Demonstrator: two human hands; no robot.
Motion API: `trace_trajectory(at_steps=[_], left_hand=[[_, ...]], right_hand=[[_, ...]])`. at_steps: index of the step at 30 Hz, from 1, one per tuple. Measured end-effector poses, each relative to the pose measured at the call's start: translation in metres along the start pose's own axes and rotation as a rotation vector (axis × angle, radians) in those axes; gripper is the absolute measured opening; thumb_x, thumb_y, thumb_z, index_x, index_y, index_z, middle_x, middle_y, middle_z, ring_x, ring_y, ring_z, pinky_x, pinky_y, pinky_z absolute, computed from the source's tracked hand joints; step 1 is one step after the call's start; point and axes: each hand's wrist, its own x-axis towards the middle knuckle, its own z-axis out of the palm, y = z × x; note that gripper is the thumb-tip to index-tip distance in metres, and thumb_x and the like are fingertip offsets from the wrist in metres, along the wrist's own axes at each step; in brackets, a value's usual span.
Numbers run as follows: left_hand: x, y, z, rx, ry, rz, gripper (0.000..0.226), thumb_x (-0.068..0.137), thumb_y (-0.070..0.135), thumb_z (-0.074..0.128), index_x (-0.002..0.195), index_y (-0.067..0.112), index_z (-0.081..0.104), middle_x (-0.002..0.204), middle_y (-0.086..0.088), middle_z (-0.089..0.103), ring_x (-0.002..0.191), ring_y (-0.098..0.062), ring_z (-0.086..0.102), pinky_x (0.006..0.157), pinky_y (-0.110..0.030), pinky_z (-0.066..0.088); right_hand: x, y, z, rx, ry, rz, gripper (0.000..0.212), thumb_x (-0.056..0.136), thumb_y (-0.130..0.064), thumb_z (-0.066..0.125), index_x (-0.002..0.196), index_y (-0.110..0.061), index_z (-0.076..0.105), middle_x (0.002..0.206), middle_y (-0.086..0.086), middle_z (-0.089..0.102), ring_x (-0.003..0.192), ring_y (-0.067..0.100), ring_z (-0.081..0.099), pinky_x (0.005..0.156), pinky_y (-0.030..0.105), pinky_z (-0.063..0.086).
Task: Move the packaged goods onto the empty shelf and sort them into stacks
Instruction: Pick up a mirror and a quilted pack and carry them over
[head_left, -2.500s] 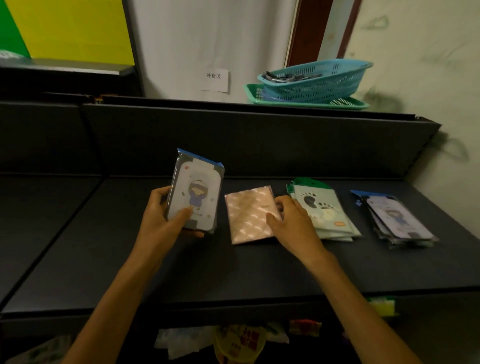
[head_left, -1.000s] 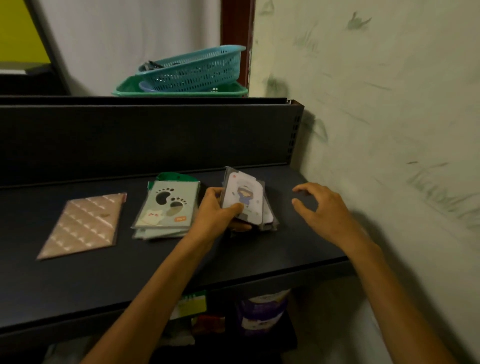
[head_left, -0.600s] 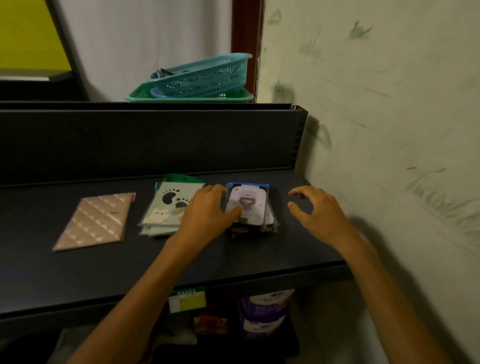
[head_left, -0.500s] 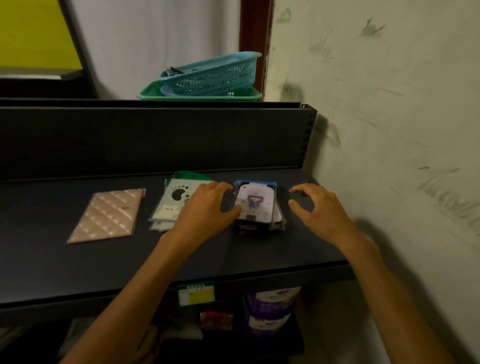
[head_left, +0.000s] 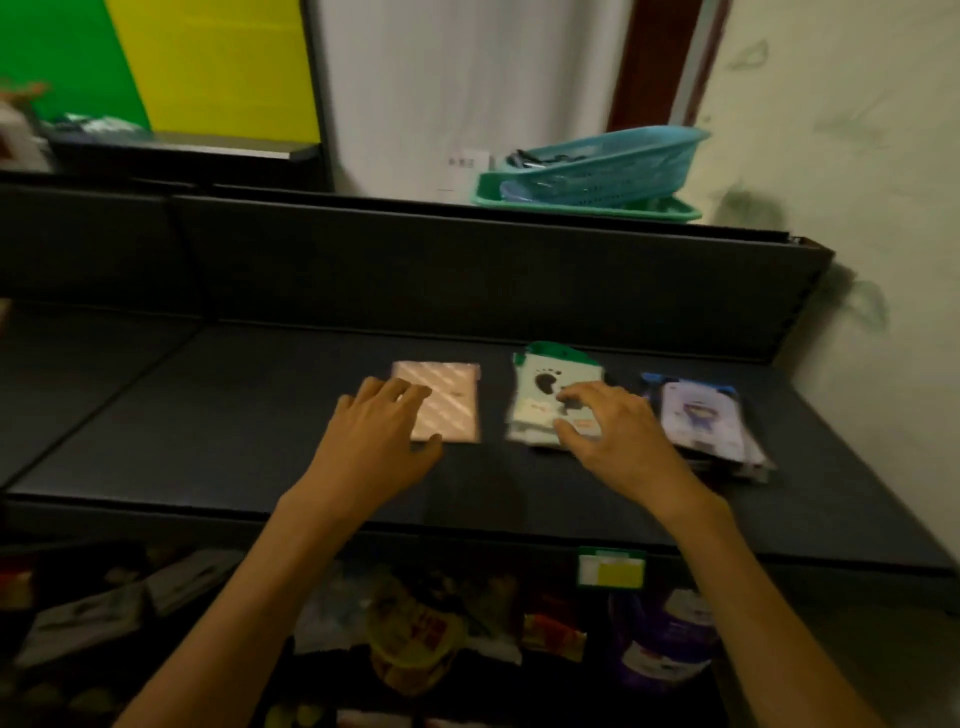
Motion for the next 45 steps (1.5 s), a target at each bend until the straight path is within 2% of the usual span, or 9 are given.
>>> trace_trajectory(at_steps=[2,6,10,20,25,35,42,45], left_hand=[[-0.019,-0.041,-0.009,0.036,0.017,-0.043,0.059,0.088,0.046,0.053,0.140,0.021,0.041,0.139,-0.002,0.046,0.127,-0.026,0.038,0.098,-0.042,0.036],[-0.060,-0.122,-0.024,0.070,0.020,-0.128,0.060,0.092,0.048,0.047,0.144,0.022,0.033,0.143,0.001,0.041,0.132,-0.024,0.032,0.102,-0.041,0.032],[-0.101,-0.196,-0.038,0.086,0.020,-0.237,0.060,0.094,0.048,0.044,0.145,0.020,0.031,0.144,0.000,0.040,0.133,-0.025,0.031,0.105,-0.042,0.031],[-0.165,-0.347,-0.076,0.095,0.003,-0.442,0.062,0.093,0.051,0.043,0.146,0.023,0.029,0.145,0.002,0.038,0.133,-0.022,0.031,0.103,-0.040,0.034],[-0.173,-0.417,-0.081,0.083,0.021,-0.491,0.061,0.093,0.051,0.044,0.146,0.024,0.030,0.145,0.002,0.039,0.132,-0.021,0.033,0.100,-0.038,0.036],[-0.131,-0.571,-0.097,0.082,0.014,-0.455,0.060,0.092,0.049,0.046,0.145,0.022,0.032,0.145,0.002,0.038,0.131,-0.021,0.033,0.101,-0.038,0.036],[-0.094,-0.644,-0.103,0.061,0.068,-0.390,0.059,0.090,0.044,0.053,0.141,0.019,0.039,0.144,-0.003,0.043,0.133,-0.025,0.037,0.103,-0.040,0.035],[-0.079,-0.671,-0.105,0.038,0.093,-0.333,0.059,0.088,0.041,0.057,0.139,0.017,0.041,0.141,-0.006,0.045,0.129,-0.028,0.041,0.100,-0.043,0.038]], right_hand=[[0.007,-0.041,0.020,-0.019,-0.030,-0.036,0.039,0.085,-0.045,0.052,0.116,-0.022,0.059,0.120,-0.001,0.061,0.110,0.022,0.054,0.097,0.037,0.037],[0.021,-0.120,0.063,-0.037,-0.051,-0.118,0.033,0.092,-0.039,0.055,0.121,-0.024,0.056,0.126,-0.004,0.057,0.116,0.020,0.050,0.099,0.034,0.032],[0.038,-0.196,0.103,-0.034,-0.109,-0.191,0.036,0.093,-0.044,0.052,0.125,-0.027,0.052,0.132,-0.006,0.052,0.122,0.016,0.045,0.102,0.030,0.027],[0.090,-0.348,0.185,-0.007,-0.210,-0.391,0.040,0.093,-0.046,0.050,0.128,-0.025,0.051,0.134,-0.007,0.050,0.123,0.013,0.044,0.107,0.028,0.025],[0.126,-0.409,0.224,-0.008,-0.260,-0.423,0.042,0.093,-0.046,0.049,0.131,-0.026,0.048,0.137,-0.008,0.048,0.126,0.012,0.041,0.107,0.028,0.026],[0.207,-0.522,0.290,-0.004,-0.294,-0.396,0.046,0.093,-0.047,0.049,0.135,-0.028,0.044,0.142,-0.009,0.041,0.127,0.011,0.039,0.104,0.027,0.030],[0.243,-0.565,0.314,-0.026,-0.291,-0.330,0.047,0.093,-0.047,0.050,0.136,-0.029,0.042,0.142,-0.008,0.040,0.127,0.011,0.038,0.104,0.026,0.029],[0.255,-0.578,0.323,-0.039,-0.298,-0.288,0.049,0.093,-0.046,0.050,0.137,-0.028,0.042,0.144,-0.008,0.039,0.128,0.012,0.038,0.104,0.027,0.029]])
